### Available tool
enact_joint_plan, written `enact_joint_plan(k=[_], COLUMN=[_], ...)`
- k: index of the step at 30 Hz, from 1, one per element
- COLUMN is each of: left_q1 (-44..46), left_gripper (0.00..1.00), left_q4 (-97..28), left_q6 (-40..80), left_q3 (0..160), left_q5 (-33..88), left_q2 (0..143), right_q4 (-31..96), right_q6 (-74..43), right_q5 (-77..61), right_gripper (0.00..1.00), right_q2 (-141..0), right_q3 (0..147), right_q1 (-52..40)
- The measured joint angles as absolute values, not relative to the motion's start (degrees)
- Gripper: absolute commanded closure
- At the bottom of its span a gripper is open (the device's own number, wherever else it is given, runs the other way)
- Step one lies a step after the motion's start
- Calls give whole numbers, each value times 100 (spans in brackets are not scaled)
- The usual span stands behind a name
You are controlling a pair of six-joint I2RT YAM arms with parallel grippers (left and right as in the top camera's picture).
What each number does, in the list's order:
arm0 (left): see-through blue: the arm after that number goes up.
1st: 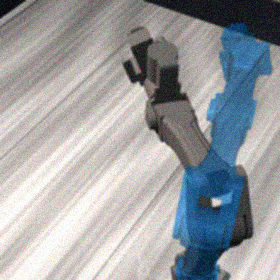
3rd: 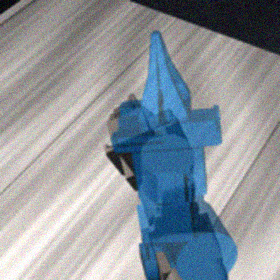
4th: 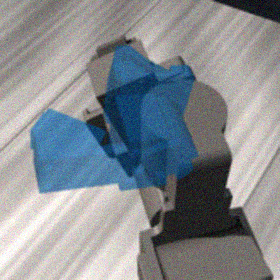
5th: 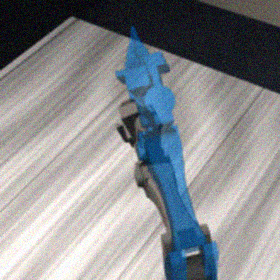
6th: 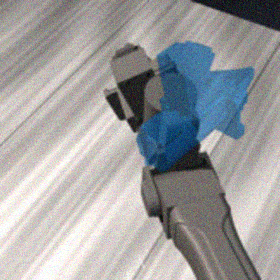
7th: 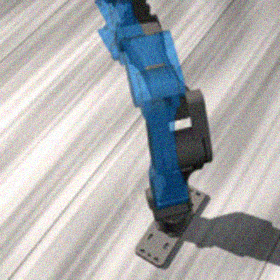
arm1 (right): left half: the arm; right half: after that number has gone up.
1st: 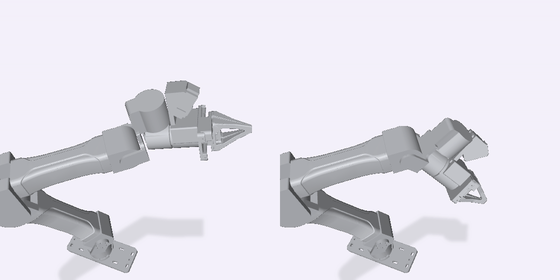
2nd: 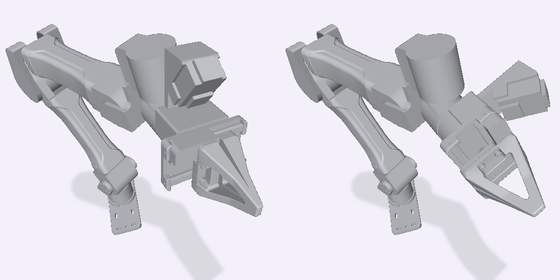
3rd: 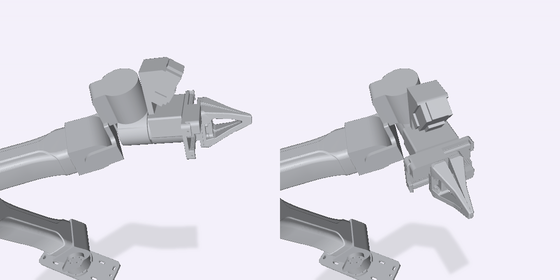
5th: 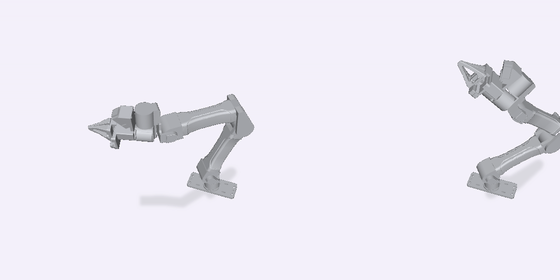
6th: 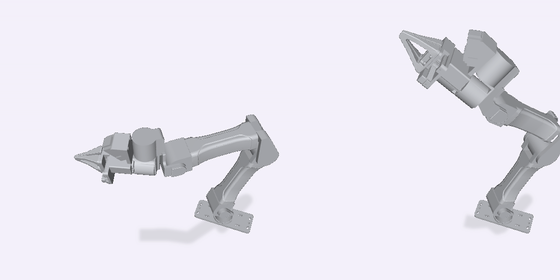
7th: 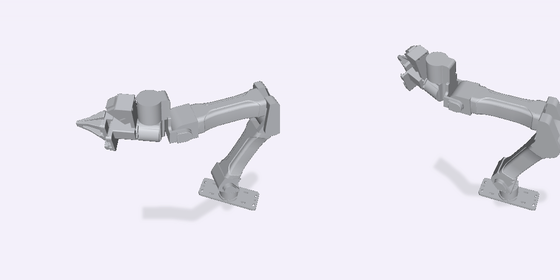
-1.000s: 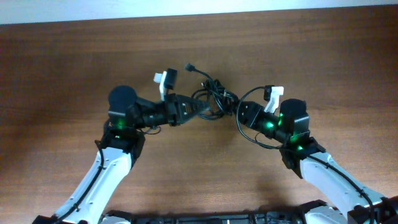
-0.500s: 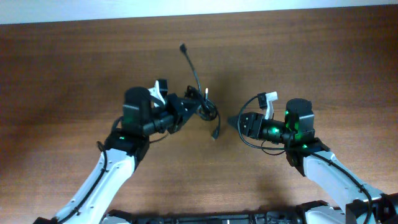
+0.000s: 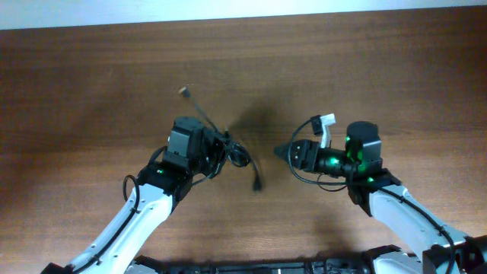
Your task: Untangle cables
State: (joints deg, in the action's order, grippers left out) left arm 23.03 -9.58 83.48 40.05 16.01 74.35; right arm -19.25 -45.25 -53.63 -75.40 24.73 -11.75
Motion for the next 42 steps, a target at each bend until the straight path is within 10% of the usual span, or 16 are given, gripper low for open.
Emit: enact_joint_plan(k=[5,22,30,33,38,42], left_q1=[2303,2303,2309,2309,2429,2486], left_gripper=[100,100,100,99,56,9], left_q4=[-239,-137,239,298,370,467], left_q6=[8396,8429,8659,8672,8722,7874], left_q3=[4003,4003,4001,4001,4001,4005], left_q5=[1964,3030,3457,3564,3564,3607], left_q2=[7437,7437,7437,7437,7437,7437], right_q4=[-1927,-1992,-2040,-2145,-2178,-2161], right_q6=[-3520,-1737,-1441,-1431,-1374,-1463], right_q5=[-4884,-3730,-3730,-3754,-3806,-3815], right_gripper=[1,2,23,51,96,96], right_q2=[-7540,-7540,-7540,-7540,-7540,-7540], right_q3=[2471,2471,2471,2471,2469,2456], right_q1=[-1693,-1955,-1955,-1959,-1970,-1970])
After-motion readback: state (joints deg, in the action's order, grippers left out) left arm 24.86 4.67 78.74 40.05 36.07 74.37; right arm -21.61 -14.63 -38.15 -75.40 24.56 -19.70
